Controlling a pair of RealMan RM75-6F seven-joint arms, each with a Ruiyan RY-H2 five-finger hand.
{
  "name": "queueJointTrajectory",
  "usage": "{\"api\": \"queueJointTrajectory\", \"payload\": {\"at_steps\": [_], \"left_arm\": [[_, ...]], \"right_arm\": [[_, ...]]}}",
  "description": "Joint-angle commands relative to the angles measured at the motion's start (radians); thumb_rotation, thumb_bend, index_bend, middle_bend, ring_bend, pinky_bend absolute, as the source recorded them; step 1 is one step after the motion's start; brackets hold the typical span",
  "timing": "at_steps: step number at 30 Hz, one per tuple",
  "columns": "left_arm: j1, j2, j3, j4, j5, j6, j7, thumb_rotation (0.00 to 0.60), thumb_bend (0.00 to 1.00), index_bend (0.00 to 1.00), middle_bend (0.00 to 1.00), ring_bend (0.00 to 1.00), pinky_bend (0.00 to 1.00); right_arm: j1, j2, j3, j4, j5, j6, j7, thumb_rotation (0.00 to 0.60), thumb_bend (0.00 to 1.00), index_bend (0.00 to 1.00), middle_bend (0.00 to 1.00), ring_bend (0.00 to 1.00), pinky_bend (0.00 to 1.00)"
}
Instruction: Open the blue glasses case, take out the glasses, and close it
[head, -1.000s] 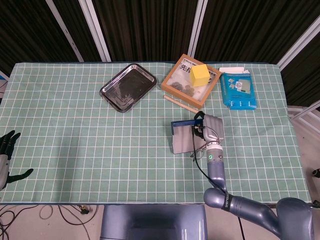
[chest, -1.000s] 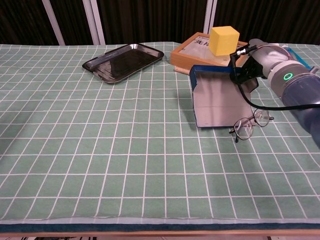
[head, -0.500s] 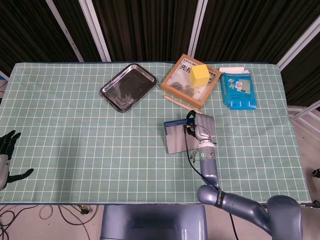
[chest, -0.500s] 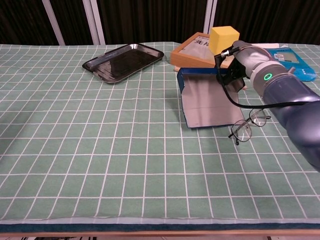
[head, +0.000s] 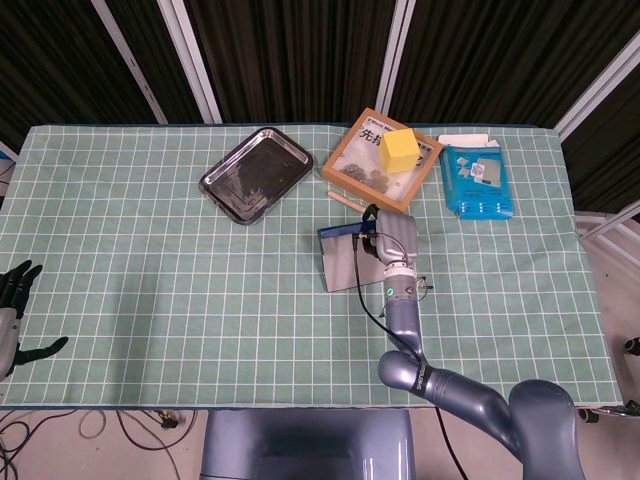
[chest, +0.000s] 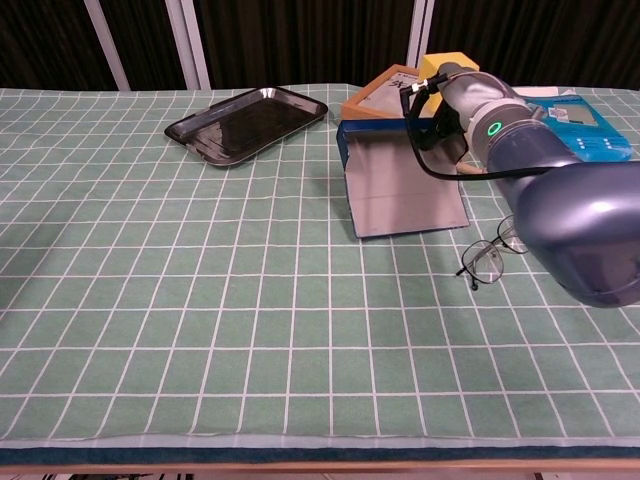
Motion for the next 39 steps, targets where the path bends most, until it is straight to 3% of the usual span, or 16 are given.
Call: {"api": "queueJointTrajectory", "payload": {"at_steps": [1,4,5,9,15,21,23,28,31,34,39], "left_arm": [[0.000,0.001,0.000,-0.001,-0.001,0.000,-0.001,0.600,0.00,0.00,0.00,0.00,0.00],[0.000,0.001,0.001,-0.002,0.001,-0.001,-0.001,0.600,0.00,0.00,0.00,0.00,0.00],[0.000,0.001,0.001,-0.003,0.001,0.000,-0.001,0.600,0.00,0.00,0.00,0.00,0.00],[0.000,0.001,0.003,-0.004,0.005,0.000,0.000,0.600,0.00,0.00,0.00,0.00,0.00],[0.000,-0.001,0.004,-0.002,0.007,0.001,0.005,0.600,0.00,0.00,0.00,0.00,0.00],[-0.001,-0.005,0.003,0.001,0.000,-0.002,0.013,0.600,0.00,0.00,0.00,0.00,0.00],[-0.001,-0.006,0.003,0.002,0.001,0.000,0.018,0.600,0.00,0.00,0.00,0.00,0.00],[0.003,-0.008,0.005,0.002,0.003,0.009,0.035,0.600,0.00,0.00,0.00,0.00,0.00],[0.003,-0.011,0.006,0.004,0.006,0.014,0.048,0.600,0.00,0.00,0.00,0.00,0.00],[0.005,-0.015,0.006,0.006,0.008,0.020,0.063,0.600,0.00,0.00,0.00,0.00,0.00],[0.007,-0.021,0.007,0.007,0.004,0.026,0.095,0.600,0.00,0.00,0.00,0.00,0.00]], "right_arm": [[0.017,-0.014,0.006,0.024,0.010,-0.014,-0.016,0.600,0.50,0.44,0.90,0.99,1.00],[0.034,-0.026,0.014,0.045,0.031,-0.028,-0.043,0.600,0.40,0.07,0.89,0.98,1.00],[0.038,-0.027,0.016,0.045,0.043,-0.034,-0.058,0.600,0.37,0.02,0.89,0.98,1.00],[0.043,-0.016,0.018,0.022,0.064,-0.038,-0.100,0.600,0.28,0.00,0.89,0.97,1.00],[0.028,0.026,0.025,-0.061,0.064,-0.007,-0.116,0.600,0.27,0.00,0.89,0.97,1.00],[-0.041,0.142,-0.004,-0.255,0.031,0.043,-0.131,0.600,0.26,0.00,0.83,0.93,0.95],[-0.084,0.203,-0.038,-0.338,0.006,0.060,-0.136,0.600,0.26,0.00,0.75,0.86,0.86],[-0.221,0.394,-0.142,-0.566,-0.051,0.080,-0.115,0.600,0.26,0.00,0.37,0.47,0.50],[-0.299,0.507,-0.205,-0.675,-0.111,0.088,-0.069,0.600,0.24,0.00,0.19,0.25,0.37],[-0.368,0.599,-0.269,-0.742,-0.199,0.102,-0.007,0.600,0.20,0.00,0.05,0.08,0.29],[-0.460,0.697,-0.354,-0.780,-0.333,0.151,0.077,0.600,0.14,0.00,0.00,0.00,0.25]]}}
